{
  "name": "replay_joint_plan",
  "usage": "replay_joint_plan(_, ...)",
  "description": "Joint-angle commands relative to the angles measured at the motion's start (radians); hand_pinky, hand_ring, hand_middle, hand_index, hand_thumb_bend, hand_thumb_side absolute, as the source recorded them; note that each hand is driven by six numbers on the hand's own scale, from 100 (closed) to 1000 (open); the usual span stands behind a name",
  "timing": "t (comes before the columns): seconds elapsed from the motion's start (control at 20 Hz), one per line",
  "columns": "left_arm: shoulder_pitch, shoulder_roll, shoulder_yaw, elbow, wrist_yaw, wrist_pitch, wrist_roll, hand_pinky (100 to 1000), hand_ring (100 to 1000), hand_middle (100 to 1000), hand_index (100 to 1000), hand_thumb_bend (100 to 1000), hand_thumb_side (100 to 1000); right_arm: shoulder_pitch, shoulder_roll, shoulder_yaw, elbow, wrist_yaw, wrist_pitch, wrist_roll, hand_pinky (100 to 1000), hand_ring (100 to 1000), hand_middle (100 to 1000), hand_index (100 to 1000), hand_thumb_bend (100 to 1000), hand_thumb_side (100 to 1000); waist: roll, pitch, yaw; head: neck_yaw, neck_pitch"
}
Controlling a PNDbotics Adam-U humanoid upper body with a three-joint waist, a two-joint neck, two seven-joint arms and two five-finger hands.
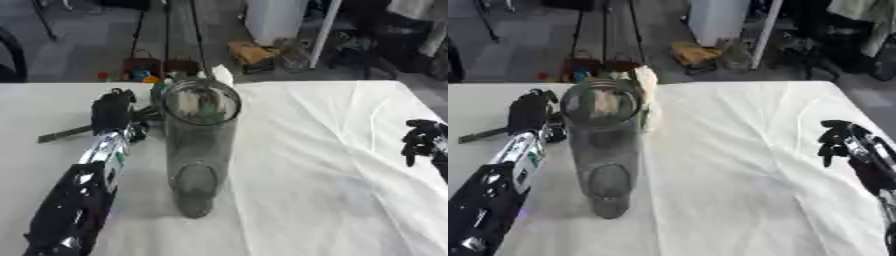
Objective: Arrange flowers into the vase.
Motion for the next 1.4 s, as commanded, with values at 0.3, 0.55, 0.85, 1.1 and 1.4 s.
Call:
replay_joint_plan(0.3,-0.031,0.032,0.011,-0.03,0.001,0.004,0.026,516,578,473,673,563,100,-0.02,-0.037,-0.003,-0.002,-0.006,-0.111,0.097,304,471,533,793,100,680,-0.001,0.0,-0.027,0.017,-0.041)
replay_joint_plan(0.55,-0.029,0.036,0.012,-0.029,0.01,0.002,0.038,509,576,470,673,535,120,-0.023,-0.036,-0.002,0.003,-0.008,-0.117,0.097,304,471,533,793,100,680,-0.003,0.008,-0.039,0.021,-0.051)
replay_joint_plan(0.85,-0.021,0.04,0.012,-0.02,0.015,0.01,0.043,470,560,461,671,491,173,-0.023,-0.037,-0.001,0.01,-0.011,-0.125,0.096,303,471,533,793,100,681,-0.007,0.014,-0.047,0.022,-0.055)
replay_joint_plan(1.1,-0.013,0.04,0.01,-0.014,0.021,0.012,0.042,301,446,417,642,493,273,-0.022,-0.035,-0.003,0.01,-0.011,-0.126,0.096,303,471,533,793,100,683,-0.006,0.014,-0.048,0.022,-0.051)
replay_joint_plan(1.4,-0.011,0.045,0.007,-0.05,0.008,-0.007,0.059,100,187,259,502,575,334,-0.015,-0.034,-0.006,0.008,-0.01,-0.121,0.095,303,471,532,793,100,685,-0.003,0.008,-0.048,0.02,-0.046)
